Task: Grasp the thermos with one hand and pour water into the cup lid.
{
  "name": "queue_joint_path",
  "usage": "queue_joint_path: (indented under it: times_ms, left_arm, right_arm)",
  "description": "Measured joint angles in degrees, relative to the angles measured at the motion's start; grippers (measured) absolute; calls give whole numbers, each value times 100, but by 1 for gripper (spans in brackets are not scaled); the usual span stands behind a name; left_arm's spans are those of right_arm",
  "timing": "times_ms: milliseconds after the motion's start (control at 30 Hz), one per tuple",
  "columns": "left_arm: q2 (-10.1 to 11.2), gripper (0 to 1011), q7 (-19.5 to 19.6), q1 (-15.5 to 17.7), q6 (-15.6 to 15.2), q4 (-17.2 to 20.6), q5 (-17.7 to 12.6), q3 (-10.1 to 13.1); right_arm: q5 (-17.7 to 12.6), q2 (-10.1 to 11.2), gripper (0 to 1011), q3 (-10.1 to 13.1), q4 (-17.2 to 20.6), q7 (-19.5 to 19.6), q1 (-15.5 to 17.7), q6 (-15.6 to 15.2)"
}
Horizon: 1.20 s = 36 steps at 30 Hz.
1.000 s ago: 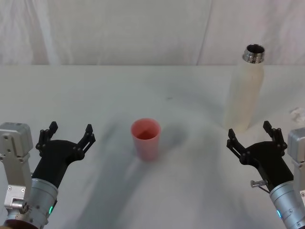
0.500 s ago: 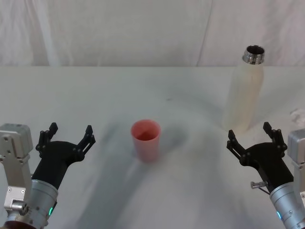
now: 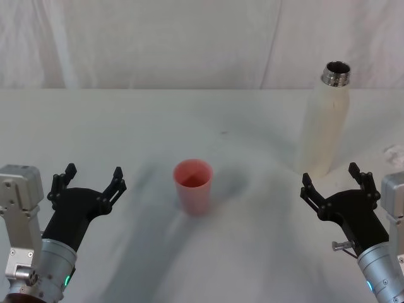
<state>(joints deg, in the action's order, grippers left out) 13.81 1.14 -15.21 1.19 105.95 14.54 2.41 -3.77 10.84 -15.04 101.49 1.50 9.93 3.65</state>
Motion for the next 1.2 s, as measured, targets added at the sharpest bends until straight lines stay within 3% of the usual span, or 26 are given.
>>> queue_joint_path:
  times_ms: [1200]
  left_arm:
    - [0, 1001, 0, 0, 0, 0, 0, 0]
  right_arm:
    - [0, 0, 1001, 0, 0, 0, 0, 0]
